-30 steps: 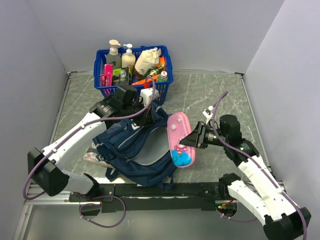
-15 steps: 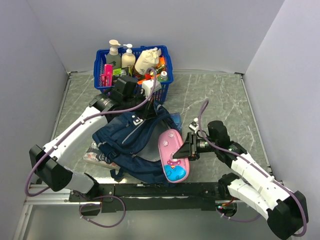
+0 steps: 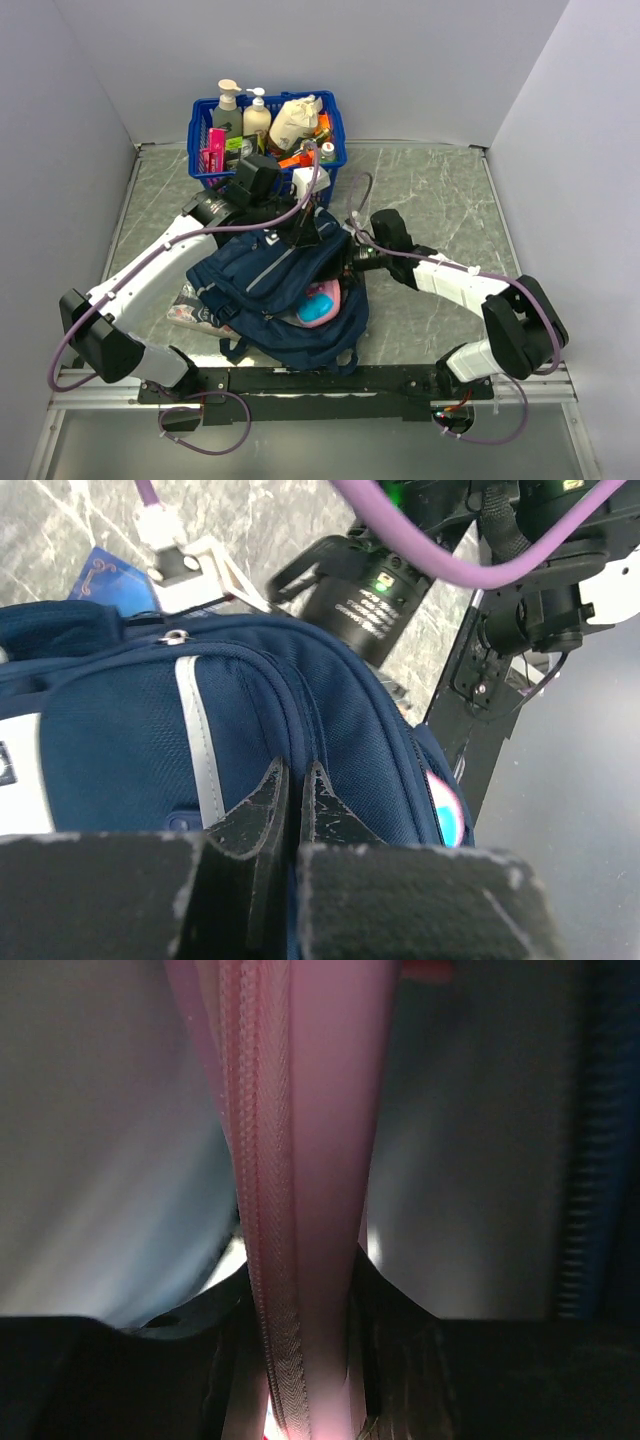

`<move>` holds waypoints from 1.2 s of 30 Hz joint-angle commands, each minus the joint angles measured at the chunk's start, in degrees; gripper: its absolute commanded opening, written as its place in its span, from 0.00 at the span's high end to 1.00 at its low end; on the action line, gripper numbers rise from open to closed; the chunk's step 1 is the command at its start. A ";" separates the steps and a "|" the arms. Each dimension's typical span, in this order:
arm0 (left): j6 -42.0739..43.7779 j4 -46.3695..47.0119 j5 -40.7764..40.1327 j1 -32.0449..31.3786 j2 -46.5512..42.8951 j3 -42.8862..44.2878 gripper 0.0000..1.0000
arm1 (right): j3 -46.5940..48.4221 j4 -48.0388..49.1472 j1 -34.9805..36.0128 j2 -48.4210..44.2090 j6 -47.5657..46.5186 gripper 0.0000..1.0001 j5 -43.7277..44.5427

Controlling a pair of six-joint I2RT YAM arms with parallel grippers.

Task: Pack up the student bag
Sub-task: Place the stationery in the student bag.

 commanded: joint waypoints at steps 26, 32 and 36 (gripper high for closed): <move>-6.97 12.22 0.87 4.00 -3.69 -0.18 0.99 | 12.65 -19.06 10.22 -14.14 -24.65 0.06 31.47; -7.76 12.92 -1.95 4.79 -3.25 -0.97 0.99 | 8.26 -20.48 11.35 -24.16 -27.29 0.15 36.74; -8.20 13.89 -4.58 4.79 -2.46 -2.11 0.99 | 6.15 -20.92 14.61 -33.54 -31.24 0.07 43.59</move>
